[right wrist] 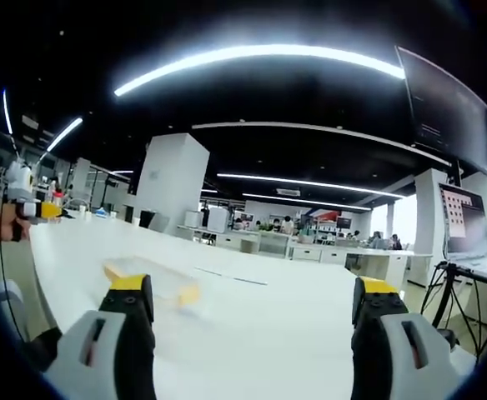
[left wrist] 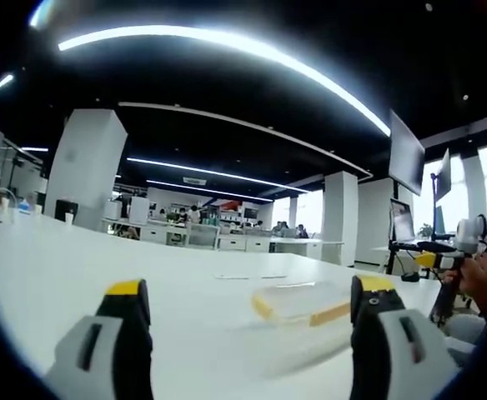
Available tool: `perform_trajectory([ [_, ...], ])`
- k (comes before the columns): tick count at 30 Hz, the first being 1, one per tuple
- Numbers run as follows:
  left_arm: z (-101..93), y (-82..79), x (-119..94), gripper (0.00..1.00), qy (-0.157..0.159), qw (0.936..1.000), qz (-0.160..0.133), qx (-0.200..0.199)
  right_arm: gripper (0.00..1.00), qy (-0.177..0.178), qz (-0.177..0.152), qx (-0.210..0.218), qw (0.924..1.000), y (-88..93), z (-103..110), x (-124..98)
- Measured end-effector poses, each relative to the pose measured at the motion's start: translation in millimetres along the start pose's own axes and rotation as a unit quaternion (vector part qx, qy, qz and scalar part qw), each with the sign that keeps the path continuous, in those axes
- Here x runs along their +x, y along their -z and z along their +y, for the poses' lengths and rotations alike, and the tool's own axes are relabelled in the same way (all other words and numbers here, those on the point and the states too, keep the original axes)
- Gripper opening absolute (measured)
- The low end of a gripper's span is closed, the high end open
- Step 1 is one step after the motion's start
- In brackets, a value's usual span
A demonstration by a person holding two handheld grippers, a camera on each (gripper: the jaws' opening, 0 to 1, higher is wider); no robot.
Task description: Snap each plastic latch of the storage box into its locked position after aligning the lid with the box until every specified latch is closed and the lid sits flush.
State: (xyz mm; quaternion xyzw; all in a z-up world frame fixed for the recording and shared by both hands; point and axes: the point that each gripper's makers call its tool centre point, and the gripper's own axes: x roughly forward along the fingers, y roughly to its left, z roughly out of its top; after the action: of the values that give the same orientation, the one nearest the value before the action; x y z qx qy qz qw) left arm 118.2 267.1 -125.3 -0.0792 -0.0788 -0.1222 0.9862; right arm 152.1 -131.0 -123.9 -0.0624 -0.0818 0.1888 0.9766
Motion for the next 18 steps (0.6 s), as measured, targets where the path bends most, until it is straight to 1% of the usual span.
perform_trajectory([
  [2, 0.7, 0.3, 0, 1.0, -0.002, 1.0, 0.001, 0.001, 1.0, 0.005, 0.002, -0.005, 1.0, -0.2, -3, -1],
  [4, 1.1, 0.8, 0, 1.0, -0.003, 1.0, 0.001, 0.0, 1.0, 0.003, -0.003, 0.005, 1.0, -2.9, -4, -1],
  [8, -0.4, 2.3, 1, 1.0, 0.001, 1.0, 0.006, 0.003, 1.0, 0.006, 0.001, -0.003, 1.0, -2.4, -5, -1],
  [10, -0.9, 2.3, 1, 1.0, 0.001, 0.9999, 0.009, 0.005, 1.0, 0.002, 0.002, 0.005, 1.0, -1.4, -5, 1],
  [12, 2.2, -4.1, 0, 1.0, -0.009, 0.9999, -0.005, 0.006, 1.0, 0.002, 0.004, 0.007, 1.0, -0.6, -6, 1],
  [13, 2.1, -5.6, -1, 1.0, -0.008, 0.9999, -0.007, 0.011, 1.0, 0.002, 0.004, 0.007, 1.0, -0.5, -6, 1],
  [15, 0.3, -7.7, -1, 1.0, -0.007, 0.9996, -0.004, 0.027, 1.0, 0.001, 0.004, 0.004, 1.0, -0.8, -5, 2],
  [18, -1.7, -6.5, 0, 1.0, -0.002, 0.9996, 0.0, 0.029, 1.0, -0.003, 0.006, 0.007, 1.0, 0.4, -3, 2],
])
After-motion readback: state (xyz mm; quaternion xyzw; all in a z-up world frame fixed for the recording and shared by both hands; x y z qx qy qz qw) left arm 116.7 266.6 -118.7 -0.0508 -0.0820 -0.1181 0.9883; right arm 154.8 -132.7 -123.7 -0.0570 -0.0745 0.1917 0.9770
